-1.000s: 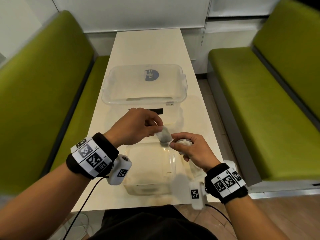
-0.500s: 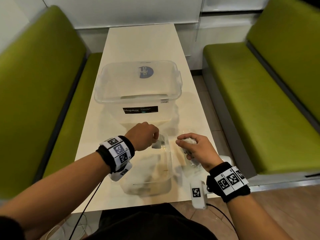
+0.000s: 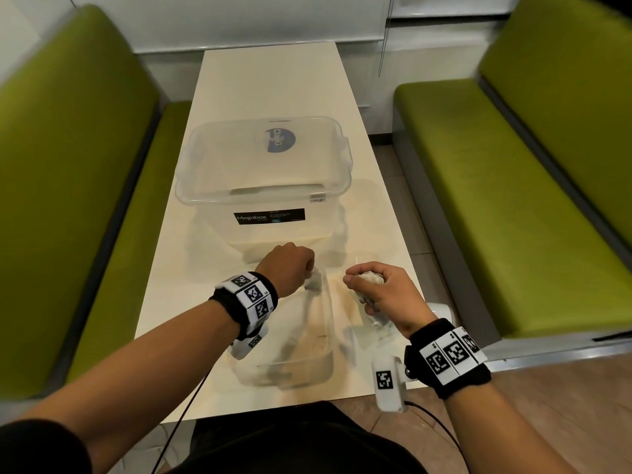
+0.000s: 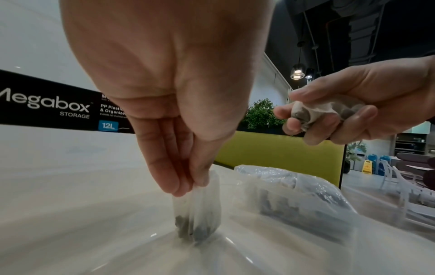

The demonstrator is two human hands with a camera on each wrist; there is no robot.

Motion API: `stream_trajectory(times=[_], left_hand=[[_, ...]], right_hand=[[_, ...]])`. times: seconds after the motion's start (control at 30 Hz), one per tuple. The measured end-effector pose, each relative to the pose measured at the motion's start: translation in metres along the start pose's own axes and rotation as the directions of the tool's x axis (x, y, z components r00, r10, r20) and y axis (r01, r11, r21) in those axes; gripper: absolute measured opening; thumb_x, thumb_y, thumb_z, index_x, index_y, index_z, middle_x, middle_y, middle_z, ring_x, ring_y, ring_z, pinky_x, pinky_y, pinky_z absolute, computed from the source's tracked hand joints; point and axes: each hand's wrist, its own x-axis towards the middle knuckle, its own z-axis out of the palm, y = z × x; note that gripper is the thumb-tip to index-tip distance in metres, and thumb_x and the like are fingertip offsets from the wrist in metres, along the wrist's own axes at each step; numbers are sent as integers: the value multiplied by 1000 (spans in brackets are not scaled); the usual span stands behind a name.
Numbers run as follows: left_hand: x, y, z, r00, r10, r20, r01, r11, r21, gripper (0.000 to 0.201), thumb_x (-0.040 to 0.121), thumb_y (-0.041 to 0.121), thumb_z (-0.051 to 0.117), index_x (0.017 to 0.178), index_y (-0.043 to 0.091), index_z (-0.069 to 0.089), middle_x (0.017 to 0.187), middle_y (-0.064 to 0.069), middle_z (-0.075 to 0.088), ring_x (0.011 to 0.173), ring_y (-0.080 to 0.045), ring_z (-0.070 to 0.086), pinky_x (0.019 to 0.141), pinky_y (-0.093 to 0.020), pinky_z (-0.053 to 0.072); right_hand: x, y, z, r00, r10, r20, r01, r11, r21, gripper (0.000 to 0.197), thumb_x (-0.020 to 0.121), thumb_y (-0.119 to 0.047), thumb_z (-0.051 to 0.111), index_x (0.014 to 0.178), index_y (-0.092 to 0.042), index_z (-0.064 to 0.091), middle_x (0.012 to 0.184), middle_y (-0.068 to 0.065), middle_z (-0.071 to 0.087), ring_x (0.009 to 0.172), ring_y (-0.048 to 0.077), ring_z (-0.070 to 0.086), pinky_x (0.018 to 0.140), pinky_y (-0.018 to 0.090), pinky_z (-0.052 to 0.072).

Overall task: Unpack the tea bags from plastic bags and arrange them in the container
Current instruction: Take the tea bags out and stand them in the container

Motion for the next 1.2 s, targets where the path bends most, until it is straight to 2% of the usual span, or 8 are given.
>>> stream_trajectory(times=[0.2, 0.43, 0.57, 0.77, 0.9, 0.97, 1.03, 1.2], left_hand=[[3, -5, 7, 999, -23, -41, 24, 1000, 16, 10, 96, 28, 65, 99, 18, 65, 101, -9, 69, 93, -32, 64, 75, -37, 49], [4, -8, 10, 998, -18, -65, 17, 1000, -18, 11, 98, 29, 63, 101, 19, 64, 99, -10, 69, 91, -33, 63, 73, -37, 47], [0, -10, 6, 996, -33, -85, 28, 998, -59, 9, 96, 30, 64, 99, 21, 64, 97, -8, 70, 88, -32, 64, 72, -36, 47], [-24, -6, -30, 984, -82, -158, 51, 980, -192, 10, 95, 36, 65, 90, 27, 64, 87, 5, 73, 84, -19, 66, 77, -33, 50], [-52, 7, -61, 984, -55, -171, -34, 878, -477, 12, 91, 43, 71, 92, 32, 70, 88, 13, 73, 75, -5, 69, 74, -28, 55], [-67, 16, -70, 990, -6, -140, -84, 774, -628, 16, 88, 49, 74, 94, 34, 72, 91, 14, 74, 77, -5, 71, 74, -29, 59], [-79, 23, -73, 993, 32, -114, -101, 720, -687, 23, 84, 54, 75, 97, 36, 73, 94, 15, 74, 81, -8, 71, 72, -27, 60], [-89, 29, -64, 989, 33, -147, -123, 743, -657, 24, 84, 45, 80, 101, 31, 72, 91, 14, 73, 81, -4, 68, 77, -23, 56]], right_hand=[[-1, -3, 2, 1000, 11, 11, -11, 1000, -21, 16, 87, -15, 81, 99, -7, 75, 69, 10, 56, 49, 14, 46, 46, 25, 43], [-3, -8, 3, 1000, 22, 7, -22, 1000, -22, 17, 87, -15, 81, 100, -6, 74, 71, 12, 56, 48, 14, 45, 46, 24, 43], [-4, -8, 3, 1000, 26, 1, -26, 1000, 8, 17, 88, -18, 79, 98, -5, 75, 81, 11, 64, 59, 17, 48, 46, 25, 43], [-6, -17, 5, 987, 161, 32, -163, 947, 278, 44, 93, -46, 69, 109, -5, 69, 88, 11, 67, 52, 13, 50, 46, 21, 42], [-6, -24, 16, 966, 220, 132, -256, 872, 417, 54, 90, -58, 65, 111, -8, 65, 84, 9, 65, 59, 14, 49, 45, 19, 40], [-6, -28, 24, 963, 210, 168, -264, 858, 440, 59, 89, -61, 62, 113, -7, 64, 82, 7, 65, 60, 13, 50, 45, 18, 40], [-8, -32, 34, 964, 183, 194, -250, 873, 418, 59, 90, -62, 60, 112, -7, 65, 81, 5, 66, 61, 12, 51, 46, 19, 41], [-9, -38, 51, 962, 108, 251, -193, 917, 348, 73, 91, -65, 61, 126, -1, 67, 115, 17, 70, 79, 16, 54, 52, 21, 43]])
